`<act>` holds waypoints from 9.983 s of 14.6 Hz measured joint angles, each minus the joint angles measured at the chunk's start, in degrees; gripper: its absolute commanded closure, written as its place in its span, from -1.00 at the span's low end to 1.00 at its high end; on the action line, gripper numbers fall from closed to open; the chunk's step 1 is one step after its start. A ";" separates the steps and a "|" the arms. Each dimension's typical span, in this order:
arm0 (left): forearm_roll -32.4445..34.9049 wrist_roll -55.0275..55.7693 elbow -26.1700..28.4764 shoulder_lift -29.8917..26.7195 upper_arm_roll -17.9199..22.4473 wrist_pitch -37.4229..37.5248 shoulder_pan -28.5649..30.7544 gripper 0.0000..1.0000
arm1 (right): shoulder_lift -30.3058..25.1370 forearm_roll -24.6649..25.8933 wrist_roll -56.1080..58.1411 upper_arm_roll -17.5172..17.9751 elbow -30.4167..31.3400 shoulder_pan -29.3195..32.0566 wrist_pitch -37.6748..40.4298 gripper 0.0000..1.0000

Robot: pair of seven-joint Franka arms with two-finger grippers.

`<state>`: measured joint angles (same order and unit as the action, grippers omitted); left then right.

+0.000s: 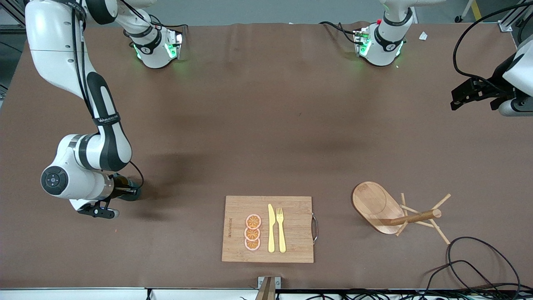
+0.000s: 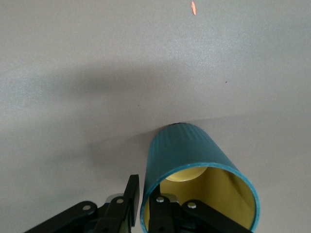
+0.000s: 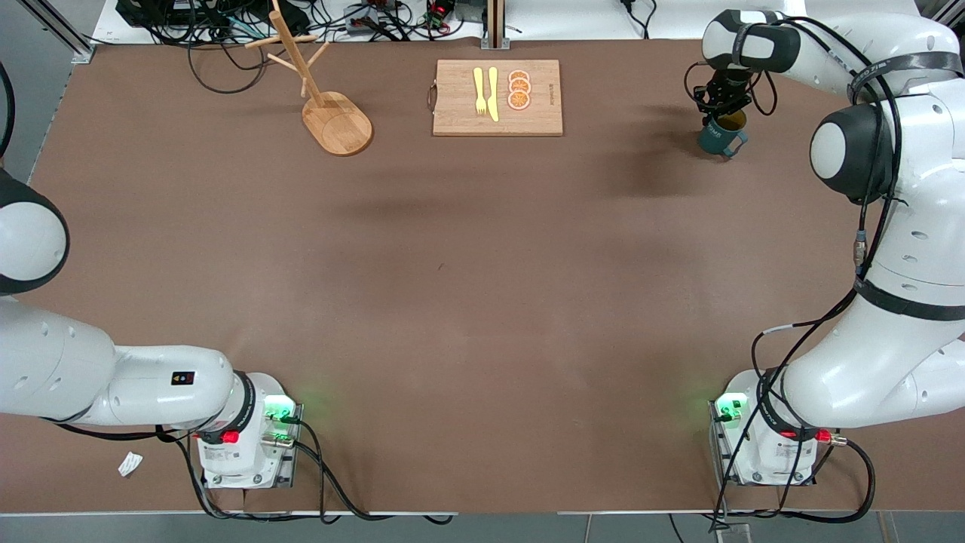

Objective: Pass cup and hang on rack
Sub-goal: 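Lift the teal mug with the right gripper toward the table middle, then set the mug down mid-table while the left gripper reaches toward it, then withdraw the right gripper while the left gripper moves above the mug, then lower the left gripper and grasp the teal mug's handle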

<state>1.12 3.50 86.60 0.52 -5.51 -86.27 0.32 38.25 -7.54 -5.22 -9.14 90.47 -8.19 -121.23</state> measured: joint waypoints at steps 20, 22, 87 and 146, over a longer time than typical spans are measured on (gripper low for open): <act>0.00 0.00 0.29 0.00 0.14 -0.08 1.38 -1.00 | 4.48 -1.28 -28.07 3.91 -23.63 -30.20 3.79 0.98; 0.00 0.00 0.30 0.00 0.13 -0.08 1.40 -1.00 | 5.81 -1.42 -28.61 4.72 -23.82 -32.77 -1.43 0.98; 13.77 67.49 0.49 20.76 -1.26 -15.90 -34.21 -1.00 | -28.68 4.51 7.15 -7.37 -7.26 3.27 17.49 -1.00; 47.13 123.21 -7.98 51.02 -0.48 -18.43 -54.24 0.84 | -36.20 5.19 12.29 1.06 -8.24 11.04 33.21 -1.00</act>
<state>48.25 126.71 78.62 51.54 -5.99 -104.70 -53.92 2.06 -2.35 7.07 -8.08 82.23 2.85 -88.02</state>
